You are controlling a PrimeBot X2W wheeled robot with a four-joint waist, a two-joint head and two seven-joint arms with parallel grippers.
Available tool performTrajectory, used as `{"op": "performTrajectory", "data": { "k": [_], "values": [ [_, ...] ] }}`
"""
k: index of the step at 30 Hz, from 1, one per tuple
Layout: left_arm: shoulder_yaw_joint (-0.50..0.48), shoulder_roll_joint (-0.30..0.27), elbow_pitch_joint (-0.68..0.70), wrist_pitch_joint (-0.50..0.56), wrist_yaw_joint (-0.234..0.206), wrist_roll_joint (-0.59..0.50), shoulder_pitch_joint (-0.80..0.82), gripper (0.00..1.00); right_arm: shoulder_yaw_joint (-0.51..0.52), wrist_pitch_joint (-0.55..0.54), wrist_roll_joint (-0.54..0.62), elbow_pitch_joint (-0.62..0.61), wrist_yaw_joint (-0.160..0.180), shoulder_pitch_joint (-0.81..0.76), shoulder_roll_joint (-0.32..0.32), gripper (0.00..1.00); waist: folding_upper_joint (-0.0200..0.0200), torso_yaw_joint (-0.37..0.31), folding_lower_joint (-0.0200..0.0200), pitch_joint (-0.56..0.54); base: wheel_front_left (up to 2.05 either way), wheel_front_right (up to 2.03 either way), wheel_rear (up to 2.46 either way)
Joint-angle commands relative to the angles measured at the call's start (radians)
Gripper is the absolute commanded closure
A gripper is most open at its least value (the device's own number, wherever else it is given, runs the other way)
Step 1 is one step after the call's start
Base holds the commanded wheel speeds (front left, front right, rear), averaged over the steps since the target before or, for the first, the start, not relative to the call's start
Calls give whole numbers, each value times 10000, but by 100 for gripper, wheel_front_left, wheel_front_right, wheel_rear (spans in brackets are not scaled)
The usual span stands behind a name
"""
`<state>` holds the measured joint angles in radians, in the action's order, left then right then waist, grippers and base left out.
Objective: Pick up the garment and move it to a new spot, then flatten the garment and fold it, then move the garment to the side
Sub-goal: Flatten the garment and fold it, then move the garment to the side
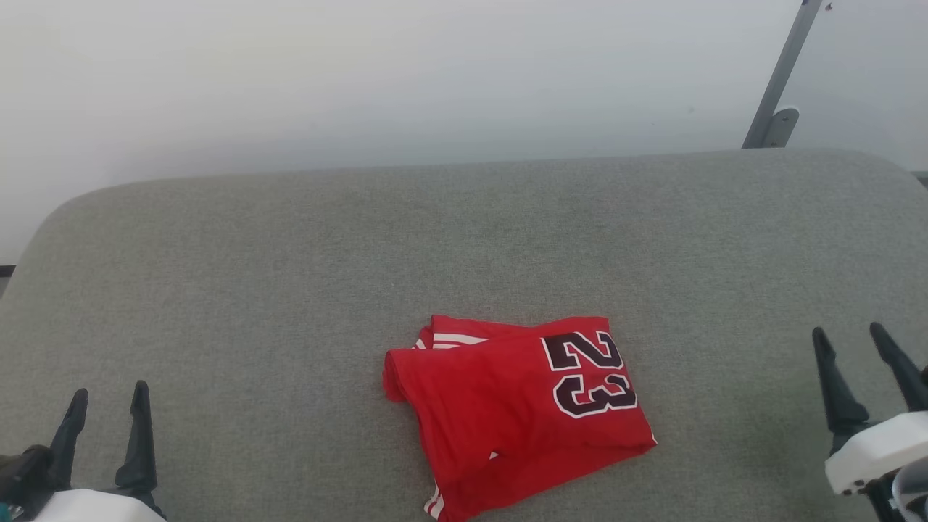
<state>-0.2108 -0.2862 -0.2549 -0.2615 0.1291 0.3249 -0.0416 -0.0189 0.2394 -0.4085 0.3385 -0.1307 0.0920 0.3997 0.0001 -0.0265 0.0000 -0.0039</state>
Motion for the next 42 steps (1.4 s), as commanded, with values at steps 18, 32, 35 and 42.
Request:
{"op": "performTrajectory", "data": {
  "k": [18,32,35,42],
  "values": [
    [74,18,10,-36,20,-40,-2,0,286,51,472,-354,-1,-313,-370,0,-1,66,0,34,0,0,0],
    [250,125,110,-36,20,-60,126,0,-945,-761,48,-601,-1,-99,-275,0,-1,710,0,138,0,0,0],
    [339,196,169,-36,20,-56,166,0,-1534,-1084,-208,-517,-1,84,-150,0,-1,995,0,226,0,0,0],
    [543,372,199,-36,20,-48,280,0,-2813,-1831,-768,-27,-1,700,334,0,-1,1693,0,518,0,0,0]
  ]
}}
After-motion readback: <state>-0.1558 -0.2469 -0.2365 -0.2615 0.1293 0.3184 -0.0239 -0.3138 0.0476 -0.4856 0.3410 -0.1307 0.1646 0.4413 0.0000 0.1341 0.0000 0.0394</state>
